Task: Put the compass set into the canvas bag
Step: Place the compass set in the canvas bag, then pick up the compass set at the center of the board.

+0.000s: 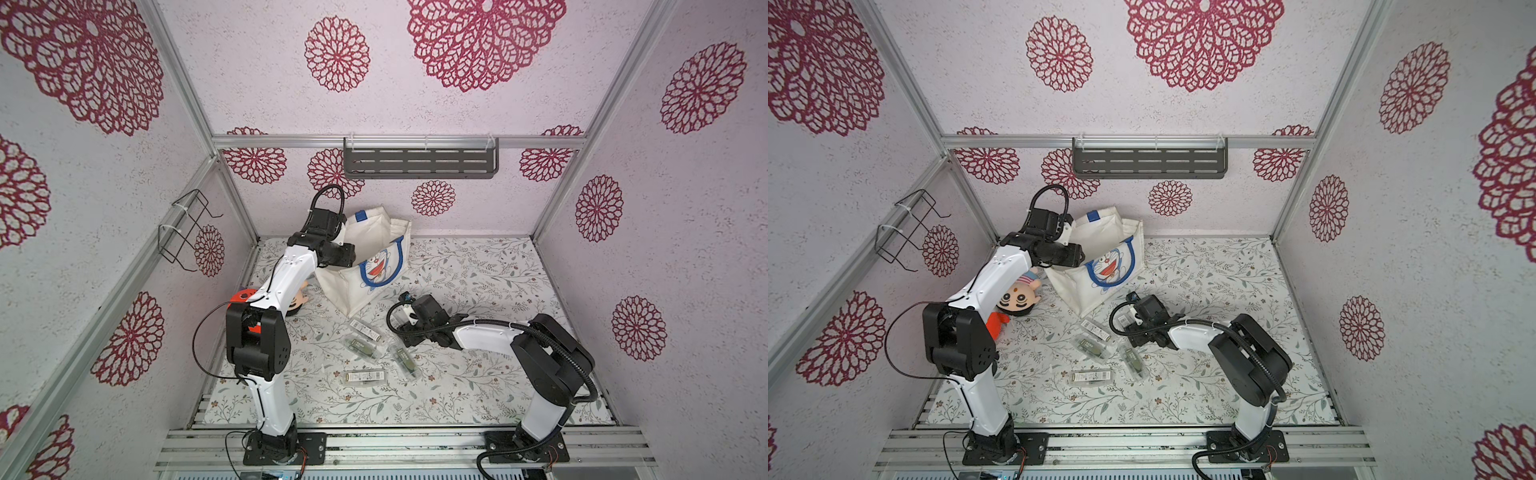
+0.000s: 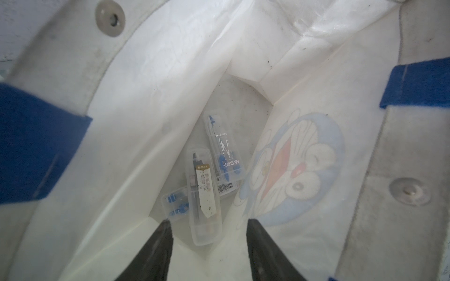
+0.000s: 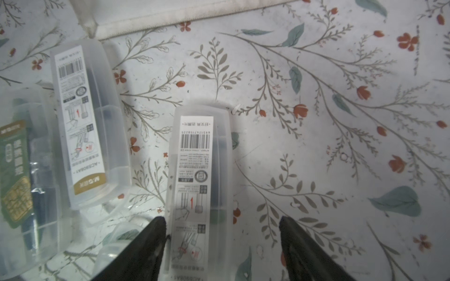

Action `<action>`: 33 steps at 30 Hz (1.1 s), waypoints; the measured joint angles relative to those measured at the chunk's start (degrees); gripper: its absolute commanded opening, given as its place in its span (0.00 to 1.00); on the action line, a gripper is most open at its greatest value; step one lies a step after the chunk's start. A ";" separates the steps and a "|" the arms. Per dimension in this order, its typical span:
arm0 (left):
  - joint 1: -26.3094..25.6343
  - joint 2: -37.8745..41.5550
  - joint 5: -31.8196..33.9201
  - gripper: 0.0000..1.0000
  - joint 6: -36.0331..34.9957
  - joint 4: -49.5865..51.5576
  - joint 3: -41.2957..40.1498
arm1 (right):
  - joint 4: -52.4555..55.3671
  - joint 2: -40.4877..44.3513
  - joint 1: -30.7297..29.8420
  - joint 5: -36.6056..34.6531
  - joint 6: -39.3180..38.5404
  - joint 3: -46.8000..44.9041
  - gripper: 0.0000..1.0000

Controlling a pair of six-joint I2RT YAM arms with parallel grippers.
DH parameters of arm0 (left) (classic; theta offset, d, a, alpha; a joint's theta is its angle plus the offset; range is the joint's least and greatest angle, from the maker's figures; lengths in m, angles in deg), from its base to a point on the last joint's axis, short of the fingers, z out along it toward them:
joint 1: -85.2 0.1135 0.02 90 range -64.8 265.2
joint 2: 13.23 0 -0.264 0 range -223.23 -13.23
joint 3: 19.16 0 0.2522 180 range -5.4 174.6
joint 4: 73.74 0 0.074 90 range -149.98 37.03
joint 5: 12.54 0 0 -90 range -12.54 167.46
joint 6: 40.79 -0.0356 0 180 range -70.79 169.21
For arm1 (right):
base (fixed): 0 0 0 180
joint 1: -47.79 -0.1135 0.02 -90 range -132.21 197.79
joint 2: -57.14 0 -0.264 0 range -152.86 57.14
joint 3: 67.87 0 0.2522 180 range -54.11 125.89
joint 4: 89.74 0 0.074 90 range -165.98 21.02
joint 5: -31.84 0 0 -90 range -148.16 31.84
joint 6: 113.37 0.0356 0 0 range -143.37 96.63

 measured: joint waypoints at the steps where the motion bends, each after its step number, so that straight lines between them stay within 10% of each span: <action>1: -0.07 0.07 0.00 0.59 0.04 0.00 0.00 | 0.39 -0.11 -0.07 -0.17 0.02 0.22 0.74; 33: -8.46 22.47 -7.85 0.63 7.58 -11.63 -19.80 | 4.13 -2.71 1.49 -3.54 2.01 1.88 0.46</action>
